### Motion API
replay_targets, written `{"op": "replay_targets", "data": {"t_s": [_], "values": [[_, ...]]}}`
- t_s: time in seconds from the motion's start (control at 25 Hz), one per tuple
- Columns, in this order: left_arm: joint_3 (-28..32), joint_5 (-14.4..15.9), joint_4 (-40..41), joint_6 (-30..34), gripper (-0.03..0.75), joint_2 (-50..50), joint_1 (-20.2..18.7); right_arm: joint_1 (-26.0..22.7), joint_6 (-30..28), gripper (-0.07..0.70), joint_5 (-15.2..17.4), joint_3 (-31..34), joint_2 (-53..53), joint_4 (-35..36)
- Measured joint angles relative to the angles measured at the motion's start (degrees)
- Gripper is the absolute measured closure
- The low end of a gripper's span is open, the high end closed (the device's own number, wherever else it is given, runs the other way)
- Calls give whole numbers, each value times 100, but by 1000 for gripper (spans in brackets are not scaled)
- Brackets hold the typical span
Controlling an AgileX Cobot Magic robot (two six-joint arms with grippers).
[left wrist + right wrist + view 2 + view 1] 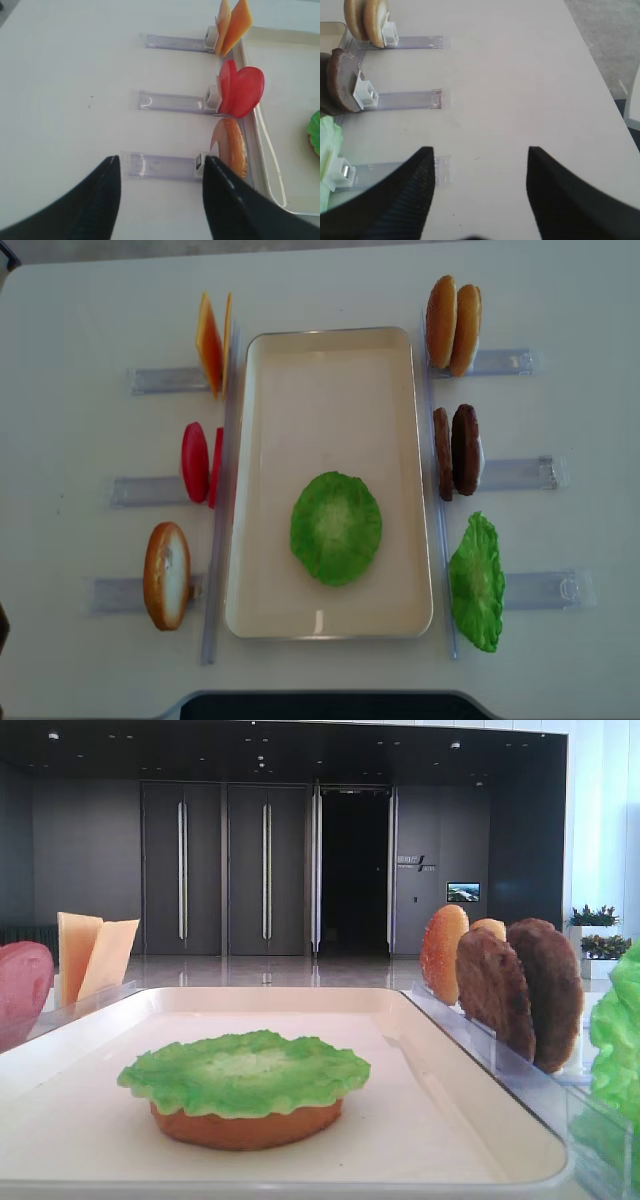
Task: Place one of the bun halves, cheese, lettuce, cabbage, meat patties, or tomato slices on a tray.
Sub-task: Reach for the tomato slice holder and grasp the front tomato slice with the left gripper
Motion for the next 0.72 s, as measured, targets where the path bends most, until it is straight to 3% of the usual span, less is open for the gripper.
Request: {"op": "replay_targets", "data": {"t_s": [0.48,0.72], "values": [[-458,-659,0,-140,305,2386,0,0,0,216,0,0,0,0],[-992,-787,-167,-140,305,3915,0,0,0,216,0,0,0,0]]}}
